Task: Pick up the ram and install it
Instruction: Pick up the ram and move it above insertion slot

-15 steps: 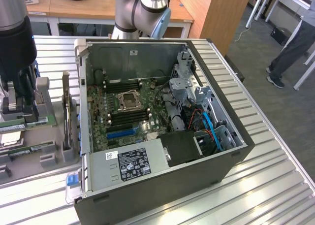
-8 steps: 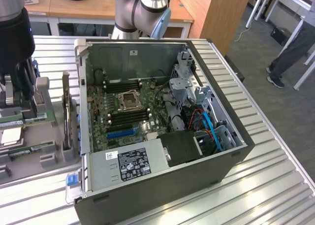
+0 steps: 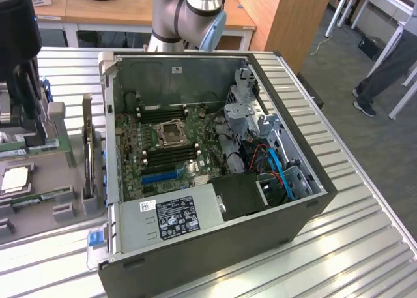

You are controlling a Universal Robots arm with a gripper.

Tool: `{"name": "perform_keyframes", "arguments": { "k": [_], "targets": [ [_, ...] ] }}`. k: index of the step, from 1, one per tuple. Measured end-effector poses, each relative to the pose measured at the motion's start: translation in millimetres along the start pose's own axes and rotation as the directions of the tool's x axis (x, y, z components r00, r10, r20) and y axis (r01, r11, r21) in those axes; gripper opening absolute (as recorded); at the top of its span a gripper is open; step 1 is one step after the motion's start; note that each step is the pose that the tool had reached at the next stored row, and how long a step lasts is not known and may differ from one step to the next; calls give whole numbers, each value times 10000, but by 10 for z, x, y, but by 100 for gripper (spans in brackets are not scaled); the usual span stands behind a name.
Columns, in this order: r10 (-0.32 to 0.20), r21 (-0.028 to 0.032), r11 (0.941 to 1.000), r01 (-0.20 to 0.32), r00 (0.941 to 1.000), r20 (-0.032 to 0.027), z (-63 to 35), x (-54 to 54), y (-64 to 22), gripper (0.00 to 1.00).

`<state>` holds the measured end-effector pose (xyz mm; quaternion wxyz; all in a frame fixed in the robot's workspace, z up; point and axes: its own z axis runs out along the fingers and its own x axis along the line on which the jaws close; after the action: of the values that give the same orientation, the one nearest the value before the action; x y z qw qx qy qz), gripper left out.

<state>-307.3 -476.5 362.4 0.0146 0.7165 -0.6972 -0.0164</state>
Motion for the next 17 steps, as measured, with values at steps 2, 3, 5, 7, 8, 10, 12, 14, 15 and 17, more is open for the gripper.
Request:
{"name": "perform_keyframes", "arguments": {
  "k": [2,3,5,7,8,10,12,14,15,17],
  "targets": [
    [0,0,10000,0,10000,0,-48,0,2,11],
    [0,0,10000,0,10000,0,-71,0,3,11],
    [0,0,10000,0,10000,0,-116,0,4,11],
    [0,-1,10000,0,10000,0,-160,0,6,11],
    [0,0,10000,0,10000,0,-182,-1,7,11],
    [0,0,10000,0,10000,0,-223,-1,9,11],
    [0,-1,10000,0,10000,-1,-255,-1,10,11],
    [0,1,10000,0,10000,2,-261,-1,11,11],
    [0,1,10000,0,10000,1,-261,-1,11,11],
    [0,0,10000,0,10000,1,-262,-1,10,11]
  ]
}}
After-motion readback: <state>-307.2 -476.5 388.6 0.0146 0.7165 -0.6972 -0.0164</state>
